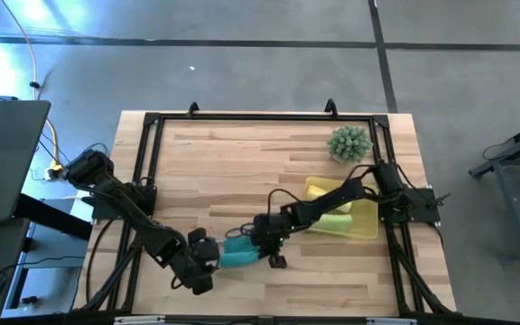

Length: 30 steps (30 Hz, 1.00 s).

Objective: Roll microfiber towels into tight, uniform cylinder then place into a basket
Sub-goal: Roll the blue microfiber towel

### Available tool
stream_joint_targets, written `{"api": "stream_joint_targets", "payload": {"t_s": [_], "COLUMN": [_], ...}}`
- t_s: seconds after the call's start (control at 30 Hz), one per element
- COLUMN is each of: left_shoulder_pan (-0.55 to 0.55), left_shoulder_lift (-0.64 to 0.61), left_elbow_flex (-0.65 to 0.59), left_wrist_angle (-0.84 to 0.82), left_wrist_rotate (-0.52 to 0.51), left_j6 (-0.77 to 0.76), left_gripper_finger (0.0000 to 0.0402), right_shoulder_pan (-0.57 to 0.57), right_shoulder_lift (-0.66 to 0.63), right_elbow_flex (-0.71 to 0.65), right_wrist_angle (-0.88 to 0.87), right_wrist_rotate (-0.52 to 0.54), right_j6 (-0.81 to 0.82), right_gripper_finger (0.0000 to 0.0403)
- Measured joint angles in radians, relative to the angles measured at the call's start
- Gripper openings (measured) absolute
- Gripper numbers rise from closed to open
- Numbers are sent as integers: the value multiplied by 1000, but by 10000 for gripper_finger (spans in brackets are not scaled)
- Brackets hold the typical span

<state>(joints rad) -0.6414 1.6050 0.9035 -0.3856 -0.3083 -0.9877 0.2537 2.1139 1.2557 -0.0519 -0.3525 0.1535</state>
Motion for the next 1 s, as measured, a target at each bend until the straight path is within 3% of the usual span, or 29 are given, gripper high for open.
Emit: {"api": "stream_joint_targets", "payload": {"t_s": [0.13, 0.3, 0.53, 0.7, 1.0], "left_shoulder_pan": [-46, -65, -20, -2, 34], "left_shoulder_lift": [-6, 50, 150, 181, 258], "left_elbow_flex": [1, 1, 4, 3, 7], "left_wrist_angle": [54, 96, 237, 224, 219], "left_wrist_rotate": [-156, -304, -257, -273, -211], "left_j6": [167, 290, 354, 388, 345], "left_gripper_finger": [129, 130, 130, 130, 129], "right_shoulder_pan": [-39, -51, -50, -50, -50], "right_shoulder_lift": [3, 3, 2, 1, 1], "right_elbow_flex": [-2, -2, -2, -2, -1], "right_wrist_angle": [5, 4, 7, 7, 8], "right_wrist_rotate": [-133, -142, -129, -126, -123], "right_j6": [111, 161, 163, 163, 164], "right_gripper_finger": [3, 5, 6, 7, 7]}}
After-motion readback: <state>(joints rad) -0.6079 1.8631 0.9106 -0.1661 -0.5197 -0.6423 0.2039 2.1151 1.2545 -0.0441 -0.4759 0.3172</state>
